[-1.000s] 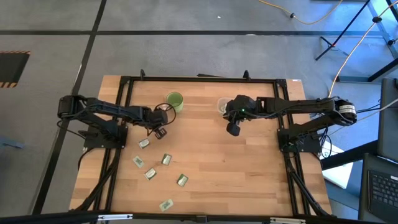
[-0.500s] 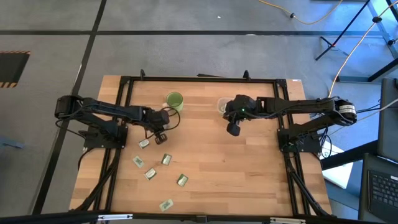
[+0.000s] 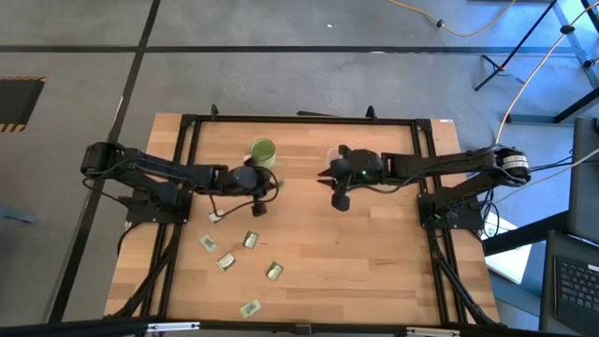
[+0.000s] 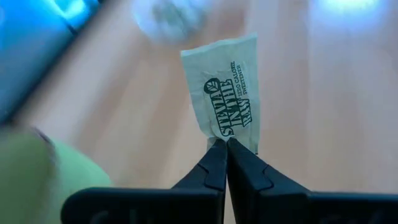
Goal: Pick and place items into bin
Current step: Put the white stevia packet into the transparent bin
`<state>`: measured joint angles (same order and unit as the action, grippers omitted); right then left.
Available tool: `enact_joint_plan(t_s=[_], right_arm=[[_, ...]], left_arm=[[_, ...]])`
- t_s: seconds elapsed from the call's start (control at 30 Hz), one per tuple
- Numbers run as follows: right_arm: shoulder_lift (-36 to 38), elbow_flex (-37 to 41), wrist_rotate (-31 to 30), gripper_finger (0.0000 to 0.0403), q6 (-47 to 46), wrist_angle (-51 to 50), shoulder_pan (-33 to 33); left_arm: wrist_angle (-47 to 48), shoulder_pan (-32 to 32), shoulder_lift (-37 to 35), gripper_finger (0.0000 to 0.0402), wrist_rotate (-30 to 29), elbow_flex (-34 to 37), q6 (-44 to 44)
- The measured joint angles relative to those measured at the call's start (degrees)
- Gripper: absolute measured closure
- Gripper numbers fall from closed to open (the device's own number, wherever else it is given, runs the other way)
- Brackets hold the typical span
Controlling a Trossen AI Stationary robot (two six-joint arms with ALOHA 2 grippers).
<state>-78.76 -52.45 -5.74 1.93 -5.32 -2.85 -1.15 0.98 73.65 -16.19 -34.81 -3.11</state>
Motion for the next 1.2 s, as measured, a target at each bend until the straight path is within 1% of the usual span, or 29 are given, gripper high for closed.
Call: enact_joint_plan(t_s=[0.13,0.23,0.37,0.5,0.57,0.67,0.77,0.9,0.97,1.07,1.2], right_arm=[[-1.73,0.00,0.00,0.0318,-1.40,3.95,1.60],[-2.80,0.00,0.00,0.0318,-1.66,6.65,2.39],[-3.73,0.00,-0.02,0.0309,-1.67,9.68,3.12],[-4.27,0.00,-0.18,0.0273,-3.63,13.34,3.12],[-4.58,0.00,-0.21,0.0252,-3.84,17.32,3.11],[-4.83,0.00,-0.20,0.0228,-0.76,22.02,3.11],[-4.86,-0.02,-0.19,0.0213,4.01,24.08,3.47],[-5.12,-0.02,-0.47,0.0210,3.73,27.84,3.50],[-5.45,-0.01,-2.00,0.0213,3.52,29.46,3.48],[-6.05,-0.04,-2.99,0.0217,6.80,32.72,3.43],[-7.15,-0.04,-2.99,0.0223,7.84,36.04,3.39]], left_arm=[[-9.49,-1.69,0.00,0.0399,-8.24,0.00,6.32],[-15.32,-2.28,0.00,0.0399,-11.48,0.00,10.98],[-20.38,-2.52,-0.02,0.0399,-11.96,-0.04,14.94],[-21.84,-2.50,-0.02,0.0399,-13.33,-0.04,17.69],[-22.62,-2.52,-0.02,0.0399,-14.53,-0.04,18.88],[-24.67,-2.52,-0.02,0.0399,-16.40,-0.04,21.05],[-26.78,-2.52,-0.02,0.0399,-17.96,-0.04,23.47],[-29.45,-2.77,-0.05,0.0399,-18.62,-0.04,25.64],[-30.48,-3.16,-0.06,0.0399,-18.65,-0.04,26.86],[-32.03,-3.85,-0.07,0.0399,-18.66,-0.07,28.80],[-34.13,-4.23,-0.09,0.0399,-18.89,-0.09,29.86]])
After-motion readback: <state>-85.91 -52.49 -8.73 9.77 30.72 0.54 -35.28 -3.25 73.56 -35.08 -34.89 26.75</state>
